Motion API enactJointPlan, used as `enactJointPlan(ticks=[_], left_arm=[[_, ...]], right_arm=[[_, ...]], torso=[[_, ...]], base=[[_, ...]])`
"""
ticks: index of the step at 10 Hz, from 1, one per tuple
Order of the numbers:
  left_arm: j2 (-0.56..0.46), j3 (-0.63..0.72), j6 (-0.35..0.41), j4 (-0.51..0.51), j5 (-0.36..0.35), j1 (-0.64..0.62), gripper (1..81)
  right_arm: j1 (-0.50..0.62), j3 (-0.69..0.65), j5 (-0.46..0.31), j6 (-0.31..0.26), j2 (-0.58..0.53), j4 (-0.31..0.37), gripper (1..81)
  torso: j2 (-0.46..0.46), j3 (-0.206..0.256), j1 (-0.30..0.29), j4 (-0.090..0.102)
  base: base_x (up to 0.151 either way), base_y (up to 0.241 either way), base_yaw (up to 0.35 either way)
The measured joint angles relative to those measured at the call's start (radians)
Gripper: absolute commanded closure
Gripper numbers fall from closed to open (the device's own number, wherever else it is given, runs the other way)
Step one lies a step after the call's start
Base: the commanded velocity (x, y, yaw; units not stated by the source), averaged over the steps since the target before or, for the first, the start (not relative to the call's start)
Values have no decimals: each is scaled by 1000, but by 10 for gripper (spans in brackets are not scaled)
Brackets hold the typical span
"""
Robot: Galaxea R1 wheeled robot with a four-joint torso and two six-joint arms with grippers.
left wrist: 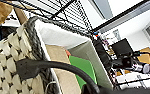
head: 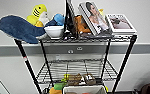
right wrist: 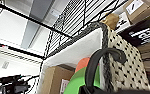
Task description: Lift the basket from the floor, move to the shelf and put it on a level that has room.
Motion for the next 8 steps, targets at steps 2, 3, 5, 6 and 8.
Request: enactJointPlan(ticks=[2, 3, 5, 6, 8], left_arm=[[-14, 39, -33, 0, 12, -53, 811], [-27, 68, -47, 0, 18, -82, 811], [-58, 114, -88, 0, 25, -129, 811], [-71, 130, -98, 0, 40, -153, 811], [-84, 148, -142, 0, 61, -220, 811]], right_arm=[[46, 43, -13, -1, -36, 15, 811], [72, 64, -25, -1, -55, 24, 811], [124, 100, -46, 0, -84, 47, 811], [154, 112, -64, 1, -91, 61, 811], [210, 132, -91, 2, -107, 89, 811]], torso=[[0, 0, 0, 0], [0, 0, 0, 0], [0, 0, 0, 0], [0, 0, 0, 0], [0, 0, 0, 0]], base=[[0, 0, 0], [0, 0, 0], [0, 0, 0], [0, 0, 0], [0, 0, 0]])
